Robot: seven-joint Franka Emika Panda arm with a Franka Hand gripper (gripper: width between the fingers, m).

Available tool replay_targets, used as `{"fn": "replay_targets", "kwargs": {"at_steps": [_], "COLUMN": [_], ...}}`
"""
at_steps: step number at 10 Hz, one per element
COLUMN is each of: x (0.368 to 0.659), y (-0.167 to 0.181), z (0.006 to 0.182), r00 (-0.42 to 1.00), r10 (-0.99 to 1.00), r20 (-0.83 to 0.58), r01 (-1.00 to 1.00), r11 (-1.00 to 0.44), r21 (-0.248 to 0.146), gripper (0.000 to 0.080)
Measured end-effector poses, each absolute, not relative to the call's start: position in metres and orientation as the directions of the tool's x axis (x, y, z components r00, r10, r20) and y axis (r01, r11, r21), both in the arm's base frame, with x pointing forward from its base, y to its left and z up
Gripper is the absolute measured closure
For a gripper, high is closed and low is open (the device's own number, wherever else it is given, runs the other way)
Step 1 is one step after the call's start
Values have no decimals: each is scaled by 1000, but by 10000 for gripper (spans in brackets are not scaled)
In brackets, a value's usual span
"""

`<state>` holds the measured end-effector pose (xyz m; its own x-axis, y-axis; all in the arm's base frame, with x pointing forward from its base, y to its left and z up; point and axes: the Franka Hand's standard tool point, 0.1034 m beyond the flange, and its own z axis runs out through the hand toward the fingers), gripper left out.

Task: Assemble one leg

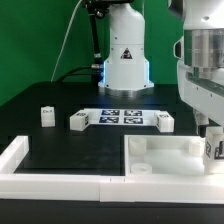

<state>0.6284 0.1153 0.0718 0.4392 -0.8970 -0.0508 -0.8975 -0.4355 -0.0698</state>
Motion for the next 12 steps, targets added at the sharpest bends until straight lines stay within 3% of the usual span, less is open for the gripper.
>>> {"fn": "replay_targets", "kwargs": {"at_steps": [5, 8, 10, 12], "x": [631, 632, 632, 632], "y": [117, 113, 111, 111], "z": [73, 74, 74, 74], "r00": [916, 999, 998, 998], "r10": [-402, -28, 49, 41], "r20": [8, 29, 41, 40], "r01": [-400, -27, 51, 43], "r11": [-913, -999, -998, -998], "r21": [-75, -43, -38, -39], "gripper": [151, 151, 151, 413]}}
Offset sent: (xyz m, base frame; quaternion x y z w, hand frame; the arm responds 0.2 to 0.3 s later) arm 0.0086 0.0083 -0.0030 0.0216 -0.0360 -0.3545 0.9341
